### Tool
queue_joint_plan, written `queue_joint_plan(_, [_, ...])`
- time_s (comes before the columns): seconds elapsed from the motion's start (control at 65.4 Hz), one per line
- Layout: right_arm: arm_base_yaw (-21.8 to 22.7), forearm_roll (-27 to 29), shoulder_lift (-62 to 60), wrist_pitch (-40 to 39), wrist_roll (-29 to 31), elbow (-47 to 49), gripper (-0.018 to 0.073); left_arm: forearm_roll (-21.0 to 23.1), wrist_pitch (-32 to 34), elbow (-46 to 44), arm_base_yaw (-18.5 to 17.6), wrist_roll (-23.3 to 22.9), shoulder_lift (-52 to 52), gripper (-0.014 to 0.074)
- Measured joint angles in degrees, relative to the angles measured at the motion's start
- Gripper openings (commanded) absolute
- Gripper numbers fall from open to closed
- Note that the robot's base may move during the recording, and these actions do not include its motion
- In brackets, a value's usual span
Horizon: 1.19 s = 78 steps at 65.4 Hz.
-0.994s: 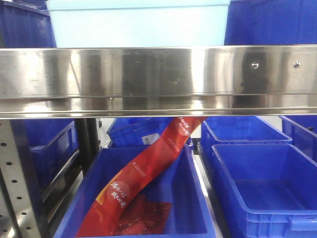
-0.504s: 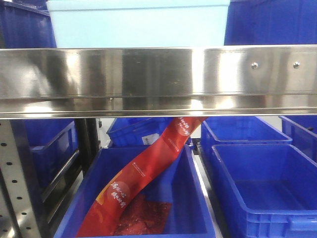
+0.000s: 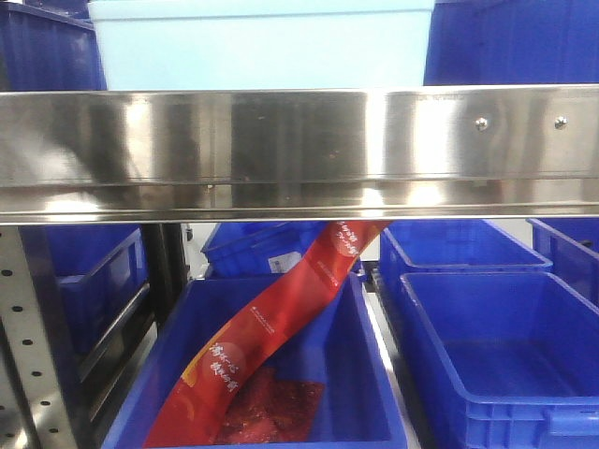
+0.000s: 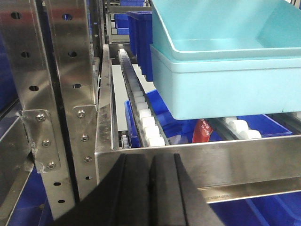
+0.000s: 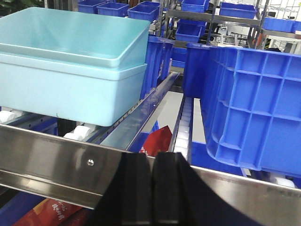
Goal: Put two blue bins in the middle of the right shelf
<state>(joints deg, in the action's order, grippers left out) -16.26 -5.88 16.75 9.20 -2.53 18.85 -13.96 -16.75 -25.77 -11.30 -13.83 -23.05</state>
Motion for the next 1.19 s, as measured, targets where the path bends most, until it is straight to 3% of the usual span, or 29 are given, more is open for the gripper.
queue_joint_plan(0.397, [0.0, 0.0, 0.0, -0.35, 0.0, 0.0, -0.0162, 0.0, 0.13, 0.0, 0.0, -0.11, 0.0, -0.0111])
queue_joint_plan(0.535, [0.0, 0.0, 0.0, -0.35, 0.0, 0.0, -0.0162, 4.67, 0.45, 0.14, 0.12, 0.01, 0.62, -0.0111])
queue_joint_plan(0.688, [0.0, 0.0, 0.0, -0.46, 0.0, 0.0, -0.0162, 7.26, 5.7, 5.5, 3.77, 1.2, 4.96, -0.0111])
queue_joint_plan(0.841, [0.0, 0.0, 0.0, -0.46, 0.0, 0.0, -0.0162, 7.48, 16.39, 17.53, 10.05, 4.19, 12.8, -0.0111])
queue_joint_plan(0.932, [0.0, 0.0, 0.0, -0.46, 0.0, 0.0, -0.0162, 7.58, 20.13, 23.71, 11.74, 4.66, 16.87, -0.0111])
queue_joint_plan(1.055, [0.0, 0.0, 0.0, -0.56, 0.0, 0.0, -0.0162, 7.58, 14.25, 25.67, 11.97, 4.79, 22.03, -0.0111])
queue_joint_plan(1.192, [0.0, 0.0, 0.0, -0.84, 0.0, 0.0, -0.0162, 7.58, 11.88, 25.91, 11.97, 4.79, 22.63, -0.0111])
